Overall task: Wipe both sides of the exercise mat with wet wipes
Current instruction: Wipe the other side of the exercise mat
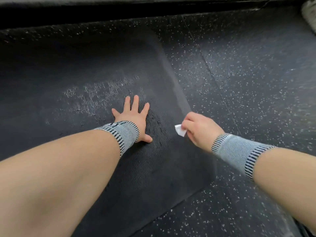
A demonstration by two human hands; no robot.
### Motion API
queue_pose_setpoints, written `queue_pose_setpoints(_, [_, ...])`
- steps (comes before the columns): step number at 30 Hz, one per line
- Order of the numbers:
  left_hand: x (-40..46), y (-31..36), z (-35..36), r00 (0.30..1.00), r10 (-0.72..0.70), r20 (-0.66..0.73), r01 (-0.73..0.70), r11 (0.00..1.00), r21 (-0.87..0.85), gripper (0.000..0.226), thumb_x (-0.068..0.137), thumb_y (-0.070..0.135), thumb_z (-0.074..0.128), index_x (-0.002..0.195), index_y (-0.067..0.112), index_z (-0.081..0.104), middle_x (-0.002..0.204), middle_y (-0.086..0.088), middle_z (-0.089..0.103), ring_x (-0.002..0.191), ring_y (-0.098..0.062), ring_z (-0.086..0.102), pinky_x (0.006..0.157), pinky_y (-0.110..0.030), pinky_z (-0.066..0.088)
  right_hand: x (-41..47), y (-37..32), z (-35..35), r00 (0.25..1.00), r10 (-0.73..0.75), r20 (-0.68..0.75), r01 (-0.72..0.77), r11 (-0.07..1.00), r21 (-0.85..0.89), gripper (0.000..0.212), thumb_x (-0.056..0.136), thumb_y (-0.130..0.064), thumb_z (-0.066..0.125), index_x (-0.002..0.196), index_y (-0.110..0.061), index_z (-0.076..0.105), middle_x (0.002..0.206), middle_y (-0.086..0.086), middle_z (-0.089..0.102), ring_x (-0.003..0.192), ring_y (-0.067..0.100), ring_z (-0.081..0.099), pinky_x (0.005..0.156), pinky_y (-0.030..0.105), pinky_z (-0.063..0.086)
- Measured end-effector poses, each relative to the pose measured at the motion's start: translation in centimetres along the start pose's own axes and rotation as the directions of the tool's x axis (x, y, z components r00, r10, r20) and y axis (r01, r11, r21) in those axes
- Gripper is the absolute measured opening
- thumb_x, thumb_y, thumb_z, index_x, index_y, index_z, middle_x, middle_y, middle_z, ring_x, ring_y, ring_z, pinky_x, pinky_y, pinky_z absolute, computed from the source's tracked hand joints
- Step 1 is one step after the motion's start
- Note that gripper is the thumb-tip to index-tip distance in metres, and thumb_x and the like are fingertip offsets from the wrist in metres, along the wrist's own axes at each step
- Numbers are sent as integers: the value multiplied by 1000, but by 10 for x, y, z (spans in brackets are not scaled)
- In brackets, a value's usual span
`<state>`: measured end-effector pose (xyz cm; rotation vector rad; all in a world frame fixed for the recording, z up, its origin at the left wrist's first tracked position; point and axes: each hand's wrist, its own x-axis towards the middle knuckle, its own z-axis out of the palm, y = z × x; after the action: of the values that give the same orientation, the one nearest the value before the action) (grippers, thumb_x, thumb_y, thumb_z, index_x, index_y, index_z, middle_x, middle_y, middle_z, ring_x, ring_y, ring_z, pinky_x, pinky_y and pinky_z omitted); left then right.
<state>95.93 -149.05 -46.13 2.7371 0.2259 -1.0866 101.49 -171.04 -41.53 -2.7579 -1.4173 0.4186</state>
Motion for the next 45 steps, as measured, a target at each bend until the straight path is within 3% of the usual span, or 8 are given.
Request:
queue_pose_setpoints(13, [4, 2, 11, 992, -42, -121, 41, 999, -16, 85, 92, 69, 36, 153, 37, -14, 160, -1, -28, 148, -30, -21, 114, -66, 14, 56, 20, 47, 938, -345, 26, 345, 938, -25, 24, 58, -1, 78, 74, -12, 64, 76, 7, 58, 61, 27, 56, 50, 28, 48])
queue_pose_setpoints(19, [6, 6, 14, 981, -110, -158, 98, 992, -81, 75, 95, 64, 36, 154, 41, -5, 162, 4, -21, 149, -24, -17, 116, -64, 12, 131, 37, 26, 975, -221, -38, 219, 975, -44, 20, 90, -11, 48, 104, -9, 61, 102, 12, 54, 94, 33, 51, 73, 40, 43])
queue_pose_setpoints(22, [7, 8, 14, 968, -158, -195, 131, 981, -141, 69, 96, 60, 37, 154, 41, 5, 163, 6, -16, 150, -22, -14, 116, -64, 11, 84, 41, 40, 873, -482, -82, 484, 875, 9, 19, 80, -18, 43, 87, -12, 59, 84, 10, 55, 74, 31, 54, 56, 35, 46])
queue_pose_setpoints(26, [10, 19, 10, 954, -227, -198, 180, 956, -229, 73, 90, 66, 47, 151, 36, 20, 163, 4, -4, 150, -23, -9, 113, -68, 12, 22, 52, 46, 671, -735, 93, 731, 678, 81, 9, 76, -20, 43, 81, -17, 50, 76, 5, 53, 63, 24, 52, 45, 26, 39])
queue_pose_setpoints(29, [13, 29, 4, 935, -287, -209, 232, 939, -252, 73, 86, 66, 54, 146, 31, 28, 162, -1, 5, 150, -27, -2, 113, -67, 17, 61, 61, 43, 791, -611, 24, 611, 791, -3, 10, 73, -10, 63, 81, -14, 57, 78, 9, 53, 65, 28, 53, 46, 26, 33])
queue_pose_setpoints(32, [16, 36, 0, 922, -316, -224, 256, 931, -261, 74, 85, 63, 59, 143, 27, 31, 158, -4, 12, 148, -29, 4, 112, -64, 25, 95, 74, 38, 956, -287, -61, 287, 958, -9, 13, 83, -8, 54, 96, -9, 59, 93, 13, 51, 81, 33, 52, 61, 38, 45])
queue_pose_setpoints(39, [17, 33, -5, 924, -316, -215, 249, 925, -287, 74, 79, 62, 67, 137, 28, 36, 151, -4, 21, 143, -30, 14, 108, -62, 34, -1, 98, 48, 783, -613, 104, 613, 789, 37, 19, 69, -18, 56, 83, -20, 43, 79, 3, 50, 66, 23, 52, 48, 30, 47])
queue_pose_setpoints(45, [16, 31, -6, 931, -294, -215, 231, 933, -278, 75, 77, 62, 68, 137, 31, 37, 150, -3, 23, 142, -29, 16, 107, -59, 38, 94, 100, 32, 972, -232, -43, 232, 973, -8, 15, 83, -7, 52, 96, -8, 60, 95, 13, 52, 86, 34, 53, 71, 38, 45])
